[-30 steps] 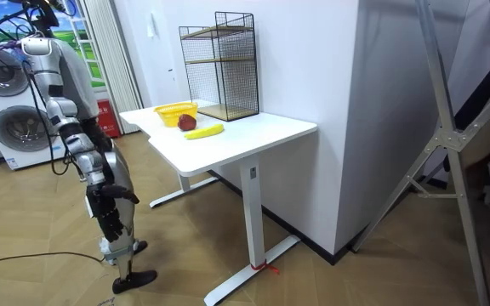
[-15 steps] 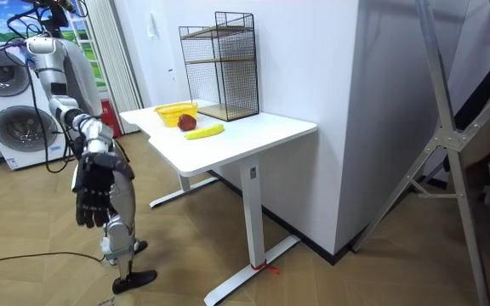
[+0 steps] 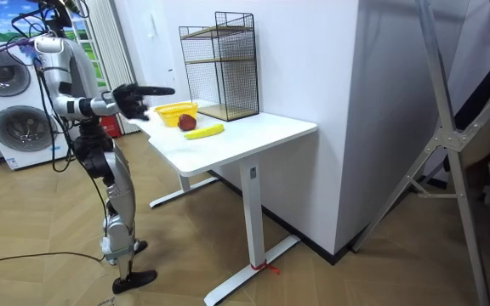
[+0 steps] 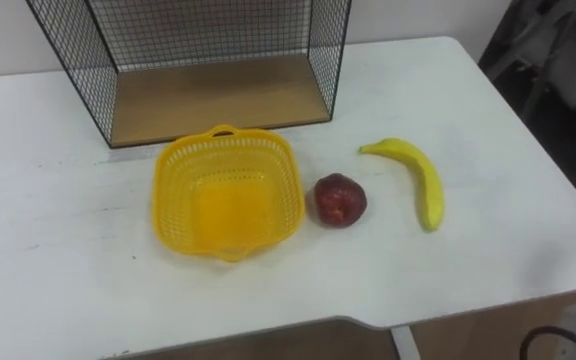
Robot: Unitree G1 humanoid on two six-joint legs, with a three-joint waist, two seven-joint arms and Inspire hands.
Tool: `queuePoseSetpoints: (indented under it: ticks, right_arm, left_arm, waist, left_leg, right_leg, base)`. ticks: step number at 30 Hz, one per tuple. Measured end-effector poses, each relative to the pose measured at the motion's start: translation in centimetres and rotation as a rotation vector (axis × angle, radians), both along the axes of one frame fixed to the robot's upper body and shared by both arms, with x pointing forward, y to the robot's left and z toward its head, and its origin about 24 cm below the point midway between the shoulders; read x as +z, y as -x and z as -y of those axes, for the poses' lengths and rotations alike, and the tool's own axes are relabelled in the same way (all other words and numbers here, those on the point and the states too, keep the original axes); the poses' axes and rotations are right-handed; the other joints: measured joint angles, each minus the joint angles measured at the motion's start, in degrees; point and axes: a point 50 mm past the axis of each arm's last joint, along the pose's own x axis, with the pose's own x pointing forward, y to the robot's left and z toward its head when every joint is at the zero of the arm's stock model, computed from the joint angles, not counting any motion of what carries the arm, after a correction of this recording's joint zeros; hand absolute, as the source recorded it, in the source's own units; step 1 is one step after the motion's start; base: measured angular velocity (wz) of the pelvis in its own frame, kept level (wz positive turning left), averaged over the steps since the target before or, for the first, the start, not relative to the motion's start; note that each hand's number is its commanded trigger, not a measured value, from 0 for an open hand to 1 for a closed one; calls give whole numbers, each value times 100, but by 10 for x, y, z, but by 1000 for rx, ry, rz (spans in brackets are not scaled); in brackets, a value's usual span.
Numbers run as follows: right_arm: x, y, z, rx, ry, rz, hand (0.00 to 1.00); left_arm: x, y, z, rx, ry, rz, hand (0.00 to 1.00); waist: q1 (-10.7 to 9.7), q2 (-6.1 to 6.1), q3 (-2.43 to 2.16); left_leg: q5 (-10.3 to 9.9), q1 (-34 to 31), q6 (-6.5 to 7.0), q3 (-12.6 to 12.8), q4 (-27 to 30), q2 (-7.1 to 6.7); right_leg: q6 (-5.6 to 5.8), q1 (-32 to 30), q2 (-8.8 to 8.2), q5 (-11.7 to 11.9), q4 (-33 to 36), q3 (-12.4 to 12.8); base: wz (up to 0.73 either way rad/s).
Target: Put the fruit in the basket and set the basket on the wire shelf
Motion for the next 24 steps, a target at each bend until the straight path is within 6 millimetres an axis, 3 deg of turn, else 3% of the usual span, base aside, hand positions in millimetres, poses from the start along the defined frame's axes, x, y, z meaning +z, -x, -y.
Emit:
queuePoseSetpoints:
  ticks: [4, 10, 18, 24]
  right_arm:
    - [6, -14, -13, 189, 94, -43, 0]
    - [10, -39, -31, 490, 195, -130, 0]
    - [0, -54, -56, 817, 229, -226, 0]
    - [-7, -62, -79, 993, 360, -360, 0]
  left_arm:
    - [0, 2, 1, -18, 7, -8, 0]
    - [-1, -2, 3, -61, 10, -10, 0]
    - [1, -6, 0, -117, -6, -4, 0]
    - [1, -9, 0, -170, 6, -13, 0]
  waist:
    - [88, -62, 21]
    - [141, -68, 9]
    - [256, -156, 13]
    - [396, -158, 8]
  left_leg:
    - [-1, -6, -2, 9, -12, 6]
    - [-1, 7, -2, -4, -6, 13]
    - [-2, 32, -3, -90, -10, 8]
    - [-3, 36, -5, -139, 1, 5]
  right_leg:
    - [-5, -3, 2, 3, 7, 0]
    - [-8, 31, 5, 5, -4, -9]
    - [-8, 124, 3, 5, -34, -73]
    - [-13, 179, 6, 9, -94, -105]
  base:
    - [0]
    - [0]
    - [4]
    - [3]
